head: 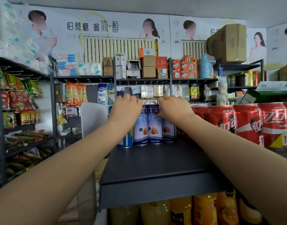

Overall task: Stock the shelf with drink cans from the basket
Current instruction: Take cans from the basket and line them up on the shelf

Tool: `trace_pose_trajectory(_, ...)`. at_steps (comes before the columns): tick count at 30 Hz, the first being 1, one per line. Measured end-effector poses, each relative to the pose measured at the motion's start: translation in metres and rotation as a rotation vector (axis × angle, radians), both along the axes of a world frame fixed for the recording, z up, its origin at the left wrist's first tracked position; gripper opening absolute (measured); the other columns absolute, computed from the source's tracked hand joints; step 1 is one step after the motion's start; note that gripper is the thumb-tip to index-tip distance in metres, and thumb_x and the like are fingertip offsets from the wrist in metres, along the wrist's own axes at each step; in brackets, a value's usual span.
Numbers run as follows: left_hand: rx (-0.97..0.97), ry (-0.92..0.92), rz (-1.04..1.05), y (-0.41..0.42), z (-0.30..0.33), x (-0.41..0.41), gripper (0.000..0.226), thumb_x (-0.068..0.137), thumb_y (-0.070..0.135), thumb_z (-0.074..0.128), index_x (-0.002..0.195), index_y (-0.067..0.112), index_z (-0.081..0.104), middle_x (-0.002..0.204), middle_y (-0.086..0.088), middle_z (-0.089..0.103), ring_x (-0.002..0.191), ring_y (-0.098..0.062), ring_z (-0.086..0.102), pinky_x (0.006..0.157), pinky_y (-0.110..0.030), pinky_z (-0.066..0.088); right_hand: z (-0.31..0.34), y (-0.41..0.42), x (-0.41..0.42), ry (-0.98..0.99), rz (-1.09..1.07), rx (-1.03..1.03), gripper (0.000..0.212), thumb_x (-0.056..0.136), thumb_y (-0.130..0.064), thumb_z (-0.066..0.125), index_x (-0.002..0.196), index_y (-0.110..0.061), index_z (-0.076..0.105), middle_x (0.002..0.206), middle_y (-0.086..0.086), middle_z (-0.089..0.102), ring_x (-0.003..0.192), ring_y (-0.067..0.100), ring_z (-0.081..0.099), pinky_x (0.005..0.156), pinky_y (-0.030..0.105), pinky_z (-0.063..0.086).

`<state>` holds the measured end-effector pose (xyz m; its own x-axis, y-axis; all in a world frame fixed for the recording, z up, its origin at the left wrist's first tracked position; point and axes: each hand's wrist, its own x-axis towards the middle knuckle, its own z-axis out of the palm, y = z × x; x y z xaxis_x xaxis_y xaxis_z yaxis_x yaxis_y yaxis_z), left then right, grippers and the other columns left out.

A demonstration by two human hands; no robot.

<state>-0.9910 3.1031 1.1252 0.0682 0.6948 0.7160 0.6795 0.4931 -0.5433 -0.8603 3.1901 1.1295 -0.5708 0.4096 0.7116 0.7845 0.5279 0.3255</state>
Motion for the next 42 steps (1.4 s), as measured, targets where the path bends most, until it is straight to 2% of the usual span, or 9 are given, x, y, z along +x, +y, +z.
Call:
trace_pose_trajectory(5,0.011,-0.011,0.003,-0.045,-0.006,0.036,0.022,0.09,0.005,0.048,0.112,0.007,0.047,0.11,-0.009,0.064,0.099,-0.031,0.063,0.062,-0.033,0.032,-0.016,-0.053,0.051,0.062,0.129,0.018,0.026,0.094,-0.023,0.046,0.118,-0.011,0.05,0.11,0.01,0.062,0.098,0.031,0.059,0.062,0.032,0.037)
trace_pose_trajectory(9,0.041,-0.029,-0.188,-0.092,-0.031,0.099,0.017,0.093,0.016,0.05,0.108,0.007,0.048,0.101,-0.01,0.065,0.091,-0.034,0.065,0.055,-0.032,0.031,-0.053,-0.11,0.127,0.091,0.169,0.051,0.021,0.093,-0.022,0.041,0.107,-0.011,0.053,0.096,0.011,0.064,0.086,0.031,0.06,0.057,0.031,0.032)
trace_pose_trajectory(12,0.021,0.037,-0.298,-0.121,-0.081,0.157,0.02,0.075,0.022,0.073,0.08,0.008,0.059,0.065,-0.007,0.065,0.055,-0.029,0.065,0.043,-0.018,0.016,-0.102,-0.146,0.2,0.103,0.215,-0.063,0.024,0.093,-0.033,0.043,0.103,-0.013,0.053,0.083,0.007,0.06,0.084,0.033,0.061,0.055,0.031,0.035)
trace_pose_trajectory(15,-0.114,-0.039,-0.451,-0.131,-0.155,0.223,0.028,0.059,0.03,0.08,0.062,0.013,0.059,0.048,-0.003,0.06,0.036,-0.025,0.058,0.039,-0.015,0.02,-0.155,-0.162,0.271,0.081,0.175,-0.219,0.028,0.093,-0.04,0.042,0.1,-0.016,0.055,0.083,0.003,0.063,0.078,0.028,0.062,0.055,0.031,0.046)
trace_pose_trajectory(17,-0.356,-0.197,-0.51,-0.132,-0.205,0.277,0.026,0.071,0.034,0.071,0.079,0.012,0.062,0.066,-0.007,0.067,0.054,-0.028,0.066,0.039,-0.024,0.037,-0.198,-0.161,0.315,0.065,0.116,-0.385,0.027,0.094,-0.04,0.042,0.1,-0.016,0.054,0.081,0.001,0.06,0.073,0.025,0.059,0.052,0.03,0.045)
trace_pose_trajectory(20,-0.697,-0.449,-0.429,-0.115,-0.294,0.345,0.031,0.095,0.03,0.042,0.118,0.01,0.051,0.108,-0.012,0.06,0.092,-0.034,0.062,0.064,-0.037,0.046,-0.279,-0.155,0.381,-0.026,-0.033,-0.647,0.025,0.095,-0.037,0.042,0.102,-0.015,0.052,0.08,0.002,0.055,0.073,0.024,0.057,0.045,0.027,0.034)
trace_pose_trajectory(33,-1.49,-0.837,-0.281,-0.102,-0.639,0.534,0.024,0.092,0.025,0.044,0.108,0.01,0.053,0.116,-0.013,0.06,0.105,-0.035,0.06,0.077,-0.039,0.048,-0.643,-0.23,0.62,0.158,-0.692,-1.574,0.026,0.094,-0.031,0.043,0.109,-0.012,0.052,0.114,0.012,0.06,0.103,0.032,0.058,0.068,0.03,0.038)
trace_pose_trajectory(37,-1.635,-1.022,-0.257,-0.1,-0.75,0.571,0.019,0.092,0.029,0.048,0.092,0.011,0.054,0.103,-0.015,0.065,0.095,-0.032,0.06,0.064,-0.033,0.04,-0.756,-0.244,0.648,0.293,-0.855,-1.705,0.028,0.092,-0.029,0.046,0.112,-0.009,0.052,0.119,0.016,0.06,0.108,0.036,0.058,0.077,0.037,0.045)
trace_pose_trajectory(42,-1.765,-0.988,-0.217,-0.101,-0.905,0.6,0.022,0.095,0.024,0.044,0.104,0.007,0.053,0.108,-0.018,0.061,0.097,-0.034,0.059,0.073,-0.036,0.045,-0.922,-0.266,0.653,0.46,-0.95,-1.828,0.032,0.091,-0.029,0.052,0.113,-0.005,0.052,0.119,0.017,0.061,0.109,0.034,0.059,0.086,0.04,0.05)
